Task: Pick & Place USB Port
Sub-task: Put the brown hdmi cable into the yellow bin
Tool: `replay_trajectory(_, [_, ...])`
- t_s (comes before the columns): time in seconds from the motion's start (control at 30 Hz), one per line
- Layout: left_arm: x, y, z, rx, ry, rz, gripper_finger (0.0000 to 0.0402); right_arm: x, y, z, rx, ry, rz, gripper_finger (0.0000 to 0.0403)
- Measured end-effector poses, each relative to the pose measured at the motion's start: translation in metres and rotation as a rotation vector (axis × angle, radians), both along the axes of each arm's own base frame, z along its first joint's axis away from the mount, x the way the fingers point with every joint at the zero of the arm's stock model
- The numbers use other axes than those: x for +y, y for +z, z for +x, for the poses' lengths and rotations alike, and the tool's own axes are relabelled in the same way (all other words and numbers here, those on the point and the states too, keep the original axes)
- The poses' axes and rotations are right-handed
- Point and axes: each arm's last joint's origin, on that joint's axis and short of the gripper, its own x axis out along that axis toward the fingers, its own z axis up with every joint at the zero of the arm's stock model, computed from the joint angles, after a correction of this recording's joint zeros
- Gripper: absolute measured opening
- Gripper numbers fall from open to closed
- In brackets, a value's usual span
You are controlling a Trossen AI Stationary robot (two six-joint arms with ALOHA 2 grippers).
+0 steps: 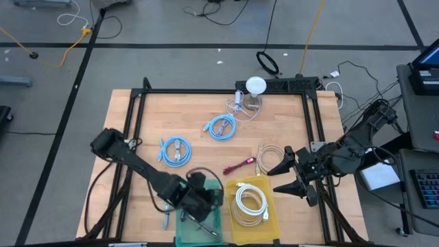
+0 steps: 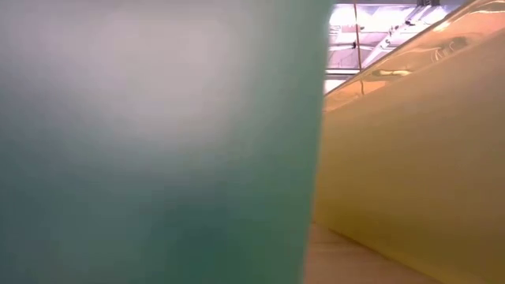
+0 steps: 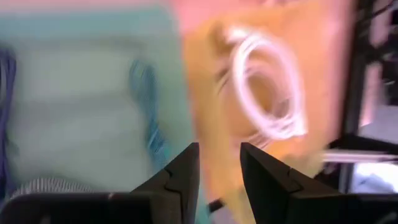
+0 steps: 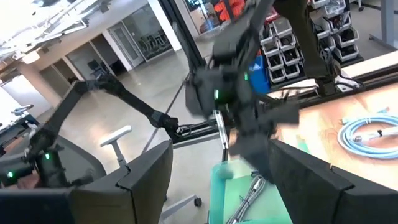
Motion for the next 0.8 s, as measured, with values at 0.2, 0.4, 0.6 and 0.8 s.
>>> replay_trajectory(0.2, [0.045, 0.048, -0.022, -0.040, 0.041, 0.145, 0.0120, 0.000, -0.002, 0.000, 0.019, -0.007, 0.009, 0.0254])
replay_trajectory(0.4, [0.106, 0.067, -0.038, 0.144, 0.004, 0.252, 0.0120, -0.003, -0.003, 0.000, 0.021, -0.096, -0.010, 0.0254])
replay_trajectory(0.6, [0.169, 0.062, -0.035, 0.344, -0.127, 0.299, 0.0120, -0.017, -0.014, 0.002, 0.107, -0.281, -0.074, 0.0254])
replay_trajectory(0.8, [0.220, 0.061, -0.032, 0.405, -0.193, 0.379, 0.0120, -0.049, -0.042, 0.013, 0.362, -0.496, -0.067, 0.0253])
